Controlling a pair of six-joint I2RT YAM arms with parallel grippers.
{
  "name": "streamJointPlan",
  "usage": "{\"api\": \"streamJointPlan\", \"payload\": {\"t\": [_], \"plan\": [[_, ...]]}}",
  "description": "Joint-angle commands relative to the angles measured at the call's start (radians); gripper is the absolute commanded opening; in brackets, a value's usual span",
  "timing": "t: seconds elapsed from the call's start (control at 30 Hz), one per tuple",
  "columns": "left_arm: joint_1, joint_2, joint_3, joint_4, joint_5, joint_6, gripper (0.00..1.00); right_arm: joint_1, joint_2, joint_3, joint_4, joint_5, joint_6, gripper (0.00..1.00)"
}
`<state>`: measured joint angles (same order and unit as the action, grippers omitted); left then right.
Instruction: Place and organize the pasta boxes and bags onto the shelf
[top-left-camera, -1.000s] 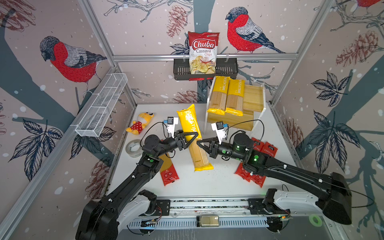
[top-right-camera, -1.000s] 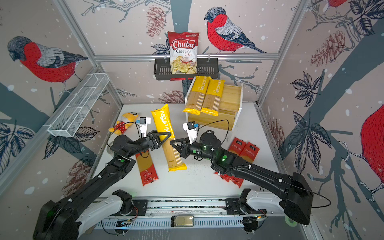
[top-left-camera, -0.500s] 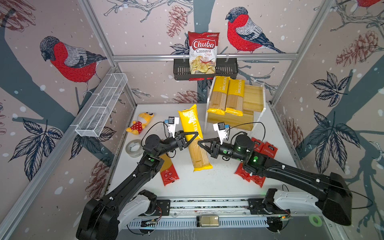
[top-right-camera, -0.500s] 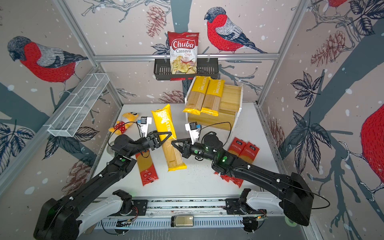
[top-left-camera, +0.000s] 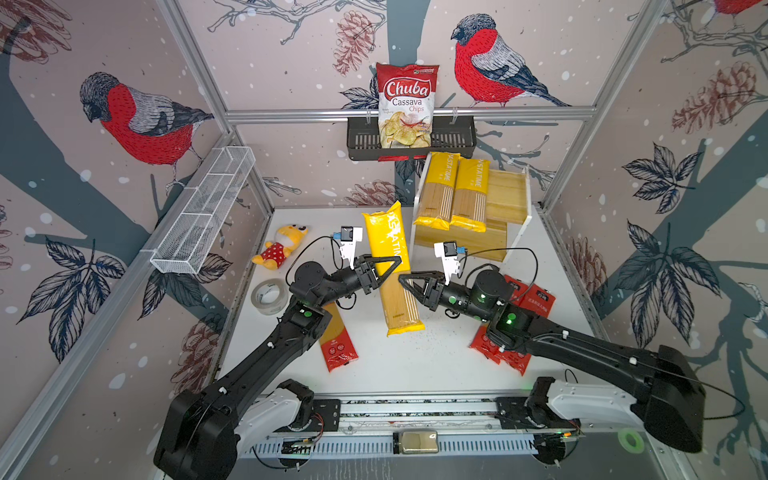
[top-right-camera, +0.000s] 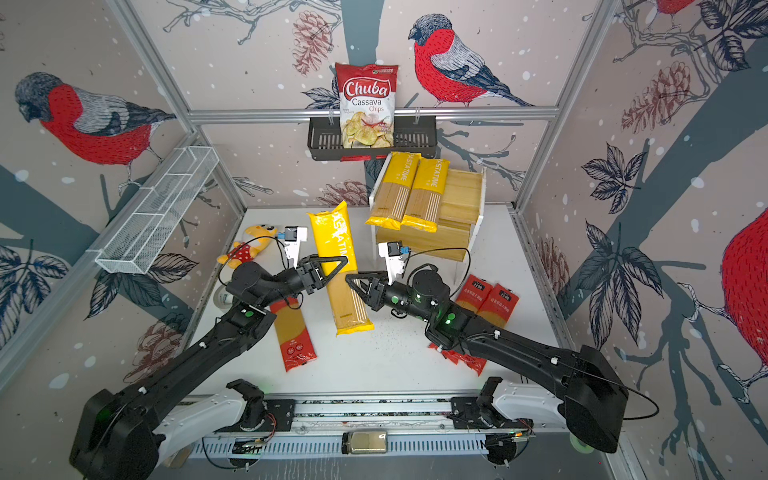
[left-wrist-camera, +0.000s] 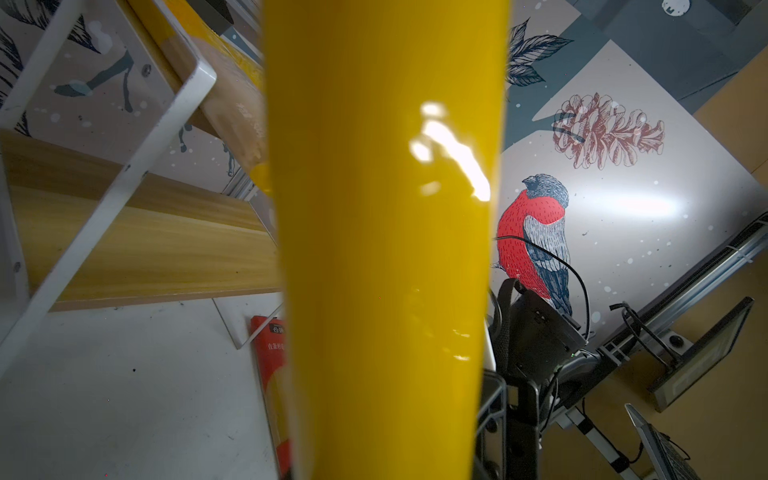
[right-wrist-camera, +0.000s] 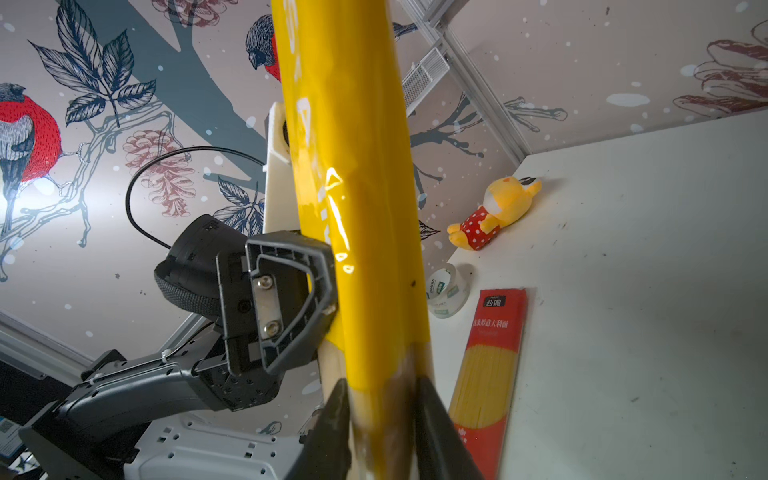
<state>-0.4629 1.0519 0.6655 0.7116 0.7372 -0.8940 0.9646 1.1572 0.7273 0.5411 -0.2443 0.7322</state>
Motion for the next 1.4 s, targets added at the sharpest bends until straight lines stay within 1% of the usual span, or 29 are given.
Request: {"api": "streamJointPlan", "payload": {"t": [0.0, 0.13, 0.43, 0.63, 0.83, 0.93, 1.07, 1.23, 1.37], "plan": [[-0.003, 0.016, 0.059, 0.085, -0.022, -0.009, 0.09, -0.008, -0.027, -0.029, 0.031, 0.022, 0.017, 0.41], [-0.003, 0.050, 0.112, 0.075, -0.042, -0.022, 0.08, -0.024, -0.071, -0.074, 0.030, 0.032, 0.033, 0.54], [0.003, 0.112, 0.207, 0.050, -0.106, -0.035, 0.07, -0.045, -0.133, -0.156, 0.058, 0.028, 0.066, 0.75], [0.006, 0.142, 0.228, 0.107, -0.126, -0.110, 0.07, -0.049, -0.141, -0.173, 0.088, 0.019, 0.083, 0.77], [0.003, 0.145, 0.235, 0.105, -0.135, -0.118, 0.08, -0.051, -0.139, -0.184, 0.131, 0.007, 0.097, 0.78], [0.003, 0.146, 0.236, 0.101, -0.141, -0.120, 0.08, -0.052, -0.146, -0.199, 0.183, -0.002, 0.107, 0.78], [0.004, 0.149, 0.238, 0.109, -0.171, -0.138, 0.08, -0.053, -0.154, -0.211, 0.231, -0.001, 0.122, 0.78], [-0.002, 0.177, 0.220, 0.199, -0.184, -0.218, 0.08, -0.054, -0.148, -0.235, 0.290, 0.011, 0.152, 0.78], [-0.015, 0.180, 0.217, 0.221, -0.195, -0.239, 0.08, -0.054, -0.117, -0.223, 0.313, 0.008, 0.159, 0.78]]}}
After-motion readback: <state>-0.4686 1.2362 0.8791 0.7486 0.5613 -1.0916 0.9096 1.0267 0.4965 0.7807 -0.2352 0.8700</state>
